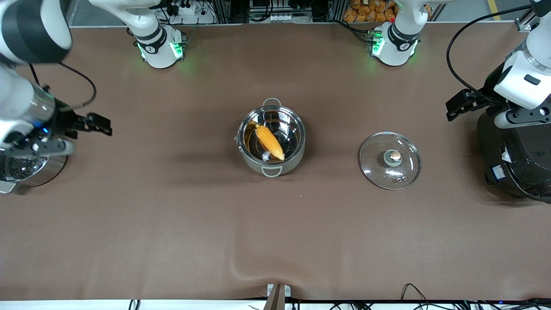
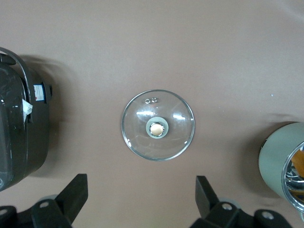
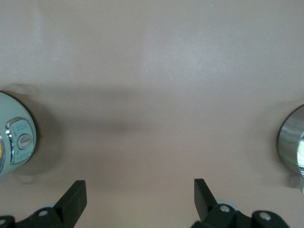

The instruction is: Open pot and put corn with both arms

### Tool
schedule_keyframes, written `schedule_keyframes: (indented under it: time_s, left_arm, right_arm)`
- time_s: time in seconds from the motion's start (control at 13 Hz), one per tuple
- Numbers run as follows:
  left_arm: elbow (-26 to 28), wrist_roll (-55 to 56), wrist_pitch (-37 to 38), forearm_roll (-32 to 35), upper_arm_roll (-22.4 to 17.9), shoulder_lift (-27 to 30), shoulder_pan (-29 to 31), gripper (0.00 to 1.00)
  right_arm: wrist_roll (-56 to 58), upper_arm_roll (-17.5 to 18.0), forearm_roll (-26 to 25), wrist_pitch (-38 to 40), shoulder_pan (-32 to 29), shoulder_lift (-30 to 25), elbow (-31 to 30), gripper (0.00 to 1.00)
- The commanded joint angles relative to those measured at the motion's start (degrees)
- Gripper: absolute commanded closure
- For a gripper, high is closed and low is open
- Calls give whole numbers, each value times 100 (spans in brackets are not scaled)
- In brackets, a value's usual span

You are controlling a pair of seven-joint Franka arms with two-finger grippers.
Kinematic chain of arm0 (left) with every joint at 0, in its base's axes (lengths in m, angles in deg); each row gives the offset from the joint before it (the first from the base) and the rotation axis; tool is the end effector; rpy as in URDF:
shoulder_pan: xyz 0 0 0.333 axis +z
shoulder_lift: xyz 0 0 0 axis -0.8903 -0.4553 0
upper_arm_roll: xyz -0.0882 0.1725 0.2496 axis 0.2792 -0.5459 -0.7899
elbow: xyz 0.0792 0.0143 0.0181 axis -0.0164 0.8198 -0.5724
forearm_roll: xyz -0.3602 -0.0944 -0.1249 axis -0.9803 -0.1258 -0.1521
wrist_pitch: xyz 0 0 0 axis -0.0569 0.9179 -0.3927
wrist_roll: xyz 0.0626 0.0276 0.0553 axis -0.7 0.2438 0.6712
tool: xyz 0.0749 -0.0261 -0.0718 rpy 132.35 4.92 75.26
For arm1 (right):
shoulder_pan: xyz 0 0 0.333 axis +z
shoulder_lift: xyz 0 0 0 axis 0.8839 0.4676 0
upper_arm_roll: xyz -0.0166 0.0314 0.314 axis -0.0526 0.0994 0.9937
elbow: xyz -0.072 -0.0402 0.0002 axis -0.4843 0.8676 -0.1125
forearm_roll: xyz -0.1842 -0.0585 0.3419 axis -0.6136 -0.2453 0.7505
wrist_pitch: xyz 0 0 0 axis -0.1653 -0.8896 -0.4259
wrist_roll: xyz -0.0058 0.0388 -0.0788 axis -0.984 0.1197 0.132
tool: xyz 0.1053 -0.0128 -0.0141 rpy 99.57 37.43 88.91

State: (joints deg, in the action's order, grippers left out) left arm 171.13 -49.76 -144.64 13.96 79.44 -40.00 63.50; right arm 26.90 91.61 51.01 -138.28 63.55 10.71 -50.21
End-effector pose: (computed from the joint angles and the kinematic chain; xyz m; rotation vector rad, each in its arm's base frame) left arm 0.5562 -0.0907 0.6338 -3.1120 -0.1381 -0.0118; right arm 0.5726 0.0444 0.5728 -3.1165 -0.1206 0.1356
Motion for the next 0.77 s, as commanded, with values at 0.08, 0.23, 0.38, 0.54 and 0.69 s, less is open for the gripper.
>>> schedule_keyframes:
  time_s: [0.08,0.23,0.38,0.54,0.69]
  left_arm:
    - [-206,-187,282,-146,0,-19,29,0]
    - [-215,-196,282,-154,0,-19,38,0]
    - [-215,-196,282,-154,-9,-19,38,0]
    - [-215,-205,282,-163,-9,-19,38,0]
    - [-215,-205,282,-172,-9,-19,55,0]
  right_arm:
    - [152,106,-91,289,-178,-469,-64,0]
    - [152,115,-91,615,-257,-469,209,0]
    - [73,115,-83,625,-283,-469,227,0]
    - [55,106,-48,590,-283,-469,254,0]
    - [64,62,5,546,-292,-469,254,0]
